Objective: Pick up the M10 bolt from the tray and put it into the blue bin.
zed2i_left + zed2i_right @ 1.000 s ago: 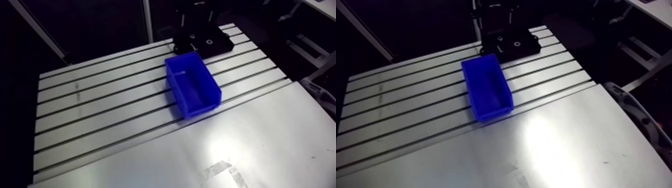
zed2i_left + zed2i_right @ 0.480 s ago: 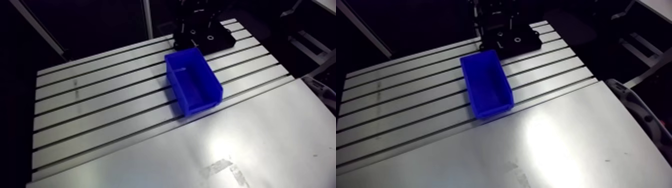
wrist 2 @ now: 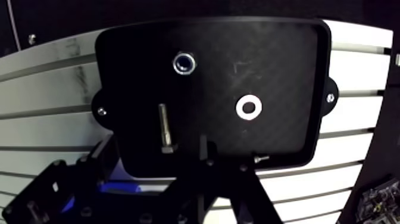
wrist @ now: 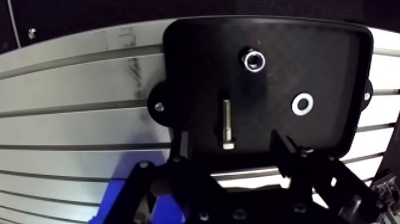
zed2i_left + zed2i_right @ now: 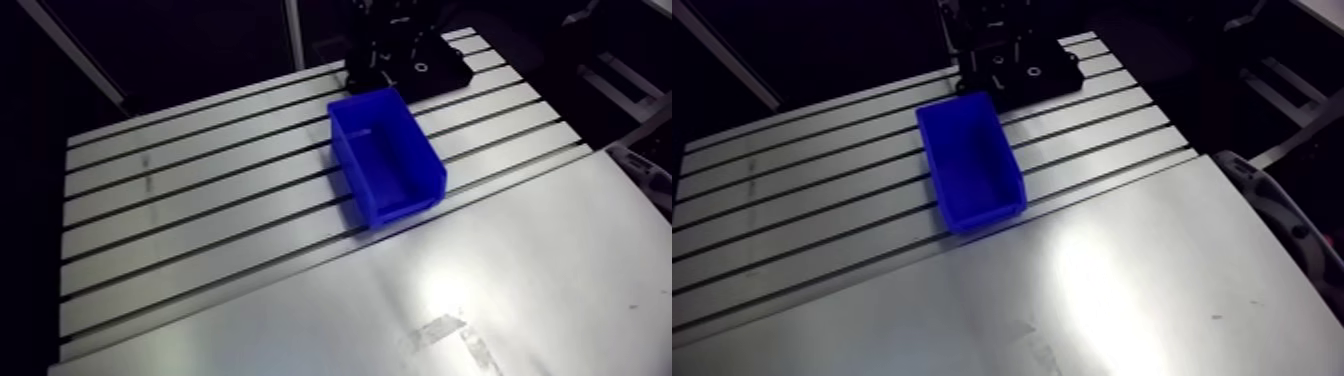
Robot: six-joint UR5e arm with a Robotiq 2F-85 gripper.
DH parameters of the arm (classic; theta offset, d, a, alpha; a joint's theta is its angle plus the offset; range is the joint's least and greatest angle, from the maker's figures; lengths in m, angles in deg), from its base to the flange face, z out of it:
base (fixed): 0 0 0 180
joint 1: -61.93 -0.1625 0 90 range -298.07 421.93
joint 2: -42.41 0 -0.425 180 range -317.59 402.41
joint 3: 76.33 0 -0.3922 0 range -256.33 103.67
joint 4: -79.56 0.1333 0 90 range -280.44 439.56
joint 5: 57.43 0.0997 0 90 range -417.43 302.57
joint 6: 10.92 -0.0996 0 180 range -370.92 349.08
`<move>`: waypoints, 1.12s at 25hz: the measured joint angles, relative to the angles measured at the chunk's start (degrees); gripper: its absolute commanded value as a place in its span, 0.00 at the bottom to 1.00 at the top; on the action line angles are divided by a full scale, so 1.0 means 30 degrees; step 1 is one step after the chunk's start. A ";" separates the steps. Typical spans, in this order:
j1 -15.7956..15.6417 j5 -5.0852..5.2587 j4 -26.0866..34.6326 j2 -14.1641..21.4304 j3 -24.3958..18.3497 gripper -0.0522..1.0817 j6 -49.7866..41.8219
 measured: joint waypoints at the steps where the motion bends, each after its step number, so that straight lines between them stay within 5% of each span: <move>1: 0.0012 -0.0003 -0.0016 -0.0044 -0.0006 0.31 0.0002; 11: 0.0063 -0.0010 -0.0073 -0.0363 -0.0014 0.41 0.0006; 28: 0.0023 -0.0010 -0.0075 -0.0648 0.0063 0.43 -0.0015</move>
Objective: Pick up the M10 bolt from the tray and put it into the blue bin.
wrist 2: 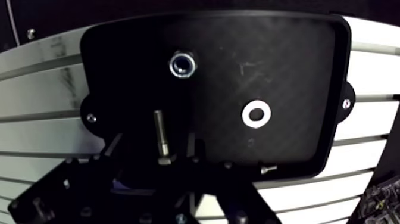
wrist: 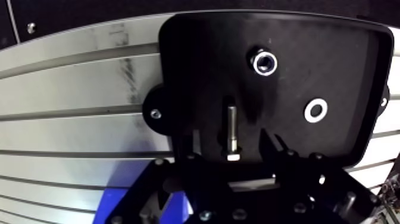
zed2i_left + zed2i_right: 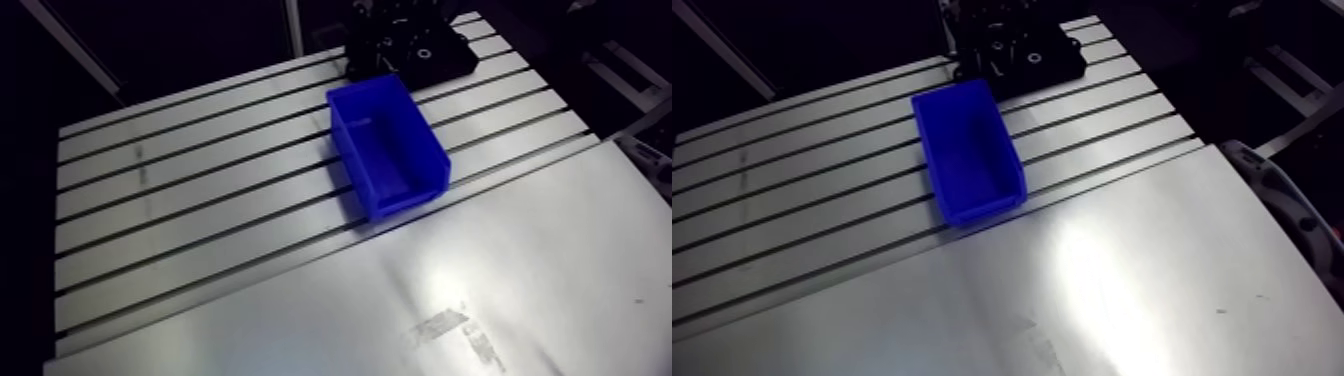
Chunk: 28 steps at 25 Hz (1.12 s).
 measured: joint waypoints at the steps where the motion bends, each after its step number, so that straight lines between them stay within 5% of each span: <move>1: 0.0000 0.0000 -0.0001 -0.0005 0.0005 0.44 -0.0005; 28: 0.0027 0.0011 -0.0409 -0.0076 0.0231 0.59 0.0234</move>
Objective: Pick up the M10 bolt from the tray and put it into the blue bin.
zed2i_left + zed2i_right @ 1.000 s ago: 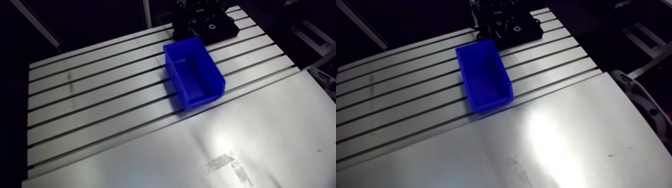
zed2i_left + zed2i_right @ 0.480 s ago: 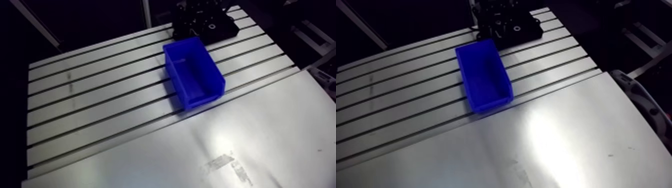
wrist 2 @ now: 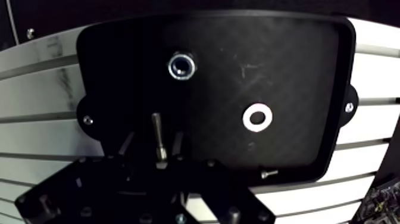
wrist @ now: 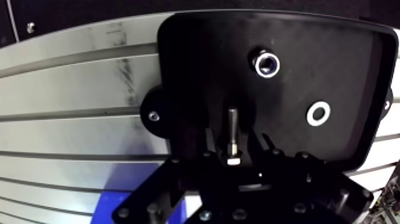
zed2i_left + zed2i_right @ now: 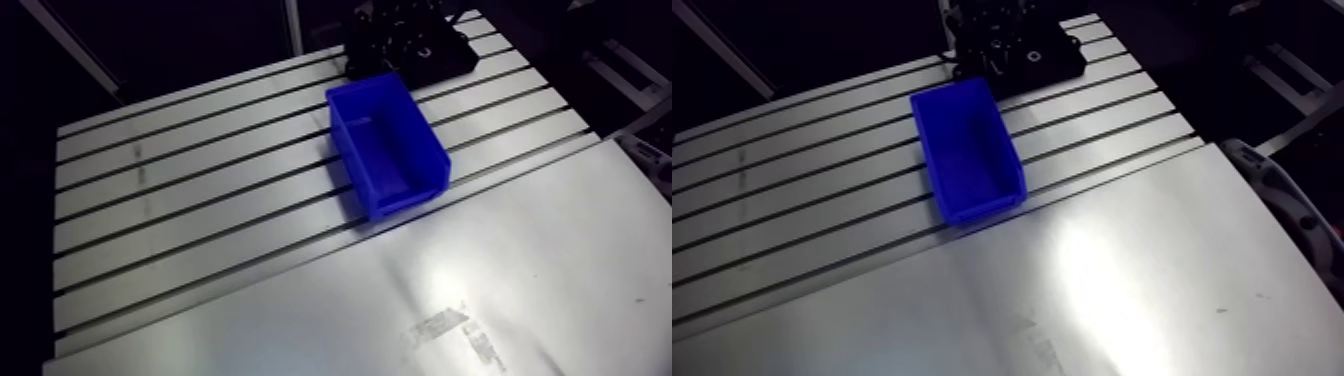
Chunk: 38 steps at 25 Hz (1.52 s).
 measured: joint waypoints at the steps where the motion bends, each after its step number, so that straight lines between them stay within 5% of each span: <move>1: 0.0001 -0.0003 -0.0026 -0.0001 0.0013 0.59 0.0065; 27: 0.0001 -0.0011 -0.0110 -0.0003 0.0105 0.76 0.0276; 38: 0.0004 -0.0019 -0.0202 0.0024 0.0030 0.95 0.0285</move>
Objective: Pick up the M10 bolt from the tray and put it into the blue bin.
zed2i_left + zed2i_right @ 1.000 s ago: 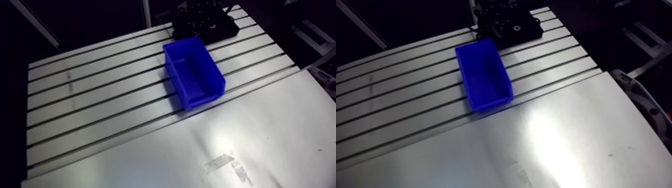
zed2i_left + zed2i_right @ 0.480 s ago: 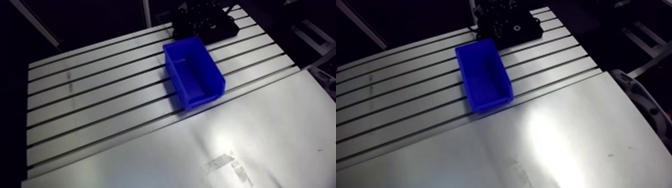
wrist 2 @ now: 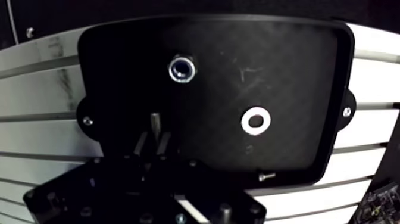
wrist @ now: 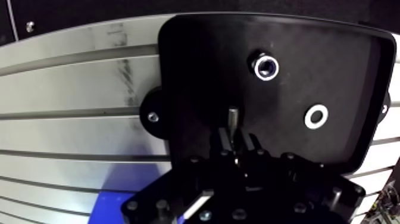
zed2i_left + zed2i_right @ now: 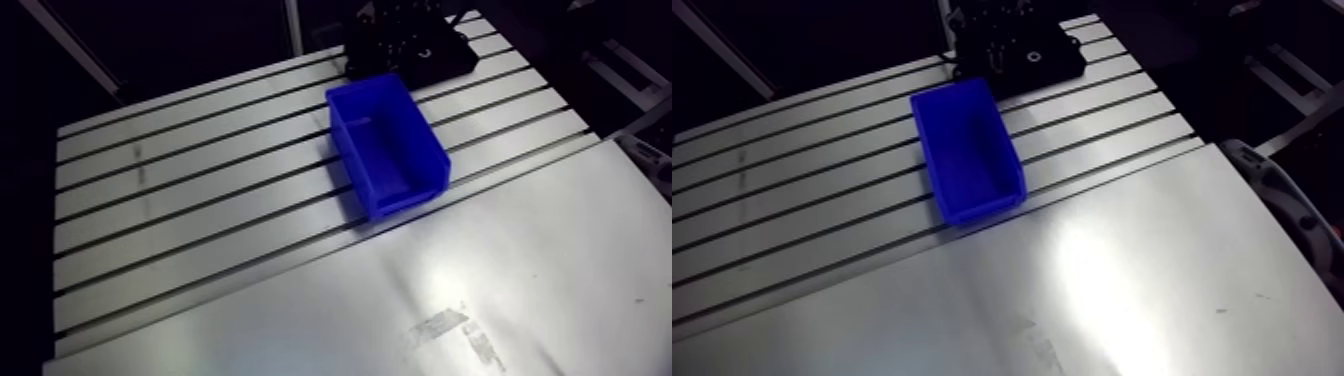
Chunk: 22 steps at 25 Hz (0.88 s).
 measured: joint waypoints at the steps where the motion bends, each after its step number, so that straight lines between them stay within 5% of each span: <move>1: 0.0002 -0.0008 0.0000 0.0006 -0.0014 0.96 0.0003; 6: 0.0001 -0.0058 0.0058 0.0096 -0.0047 0.97 0.0022; 13: -0.0003 -0.0585 0.0283 0.0675 -0.0056 0.97 0.0029; 22: -0.0024 -0.0684 0.2466 0.2919 0.0080 0.97 0.0448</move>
